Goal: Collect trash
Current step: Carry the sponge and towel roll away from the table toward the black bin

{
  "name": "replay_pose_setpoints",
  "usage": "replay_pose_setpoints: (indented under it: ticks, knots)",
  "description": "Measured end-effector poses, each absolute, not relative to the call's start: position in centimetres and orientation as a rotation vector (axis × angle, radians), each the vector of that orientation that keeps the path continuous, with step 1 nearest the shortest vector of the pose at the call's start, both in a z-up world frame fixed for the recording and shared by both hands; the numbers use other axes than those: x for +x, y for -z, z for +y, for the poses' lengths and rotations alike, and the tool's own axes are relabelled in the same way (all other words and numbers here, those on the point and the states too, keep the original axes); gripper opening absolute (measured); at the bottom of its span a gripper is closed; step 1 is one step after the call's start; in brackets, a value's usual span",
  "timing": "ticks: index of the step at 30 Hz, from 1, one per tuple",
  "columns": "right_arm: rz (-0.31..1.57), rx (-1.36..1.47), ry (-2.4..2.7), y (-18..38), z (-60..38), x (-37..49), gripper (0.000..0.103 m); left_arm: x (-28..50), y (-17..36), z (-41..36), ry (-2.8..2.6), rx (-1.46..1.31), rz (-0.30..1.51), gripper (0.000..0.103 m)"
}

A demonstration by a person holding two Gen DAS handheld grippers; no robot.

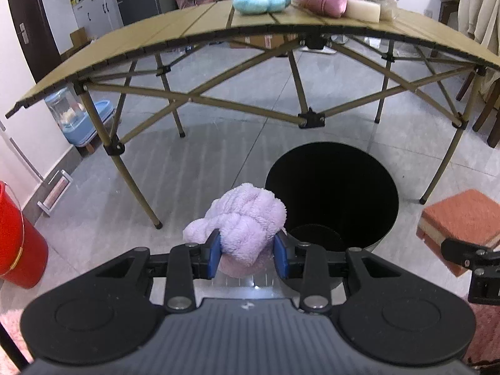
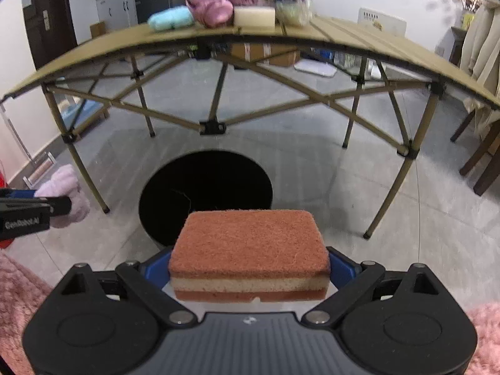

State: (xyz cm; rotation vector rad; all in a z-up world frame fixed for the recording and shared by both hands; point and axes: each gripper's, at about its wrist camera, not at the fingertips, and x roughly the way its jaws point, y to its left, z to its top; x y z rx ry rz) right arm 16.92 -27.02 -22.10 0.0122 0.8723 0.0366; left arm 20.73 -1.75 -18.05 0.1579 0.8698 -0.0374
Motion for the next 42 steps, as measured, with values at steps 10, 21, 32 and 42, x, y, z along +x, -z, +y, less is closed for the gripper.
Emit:
replay_pose_setpoints:
  ticks: [10,21,32,42]
  knots:
    - [1.025,0.004,-0.011,26.3,-27.1,18.6,0.097,23.0,20.3,-1.2,0.017,0.135,0.94,0.035]
    - [1.094,-0.021,0.027,28.6,-26.9,20.4,0.097,25.3,21.7,-0.7,0.002,0.093,1.001,0.035]
    - [1.041,-0.025,0.057,27.8,-26.8,22.5,0.097,27.5,21.9,0.0,-0.049,0.06,1.002,0.035]
    - [1.01,0.011,0.031,27.3,-26.1,26.1,0.097,29.1,22.0,0.1,-0.084,0.06,1.001,0.035]
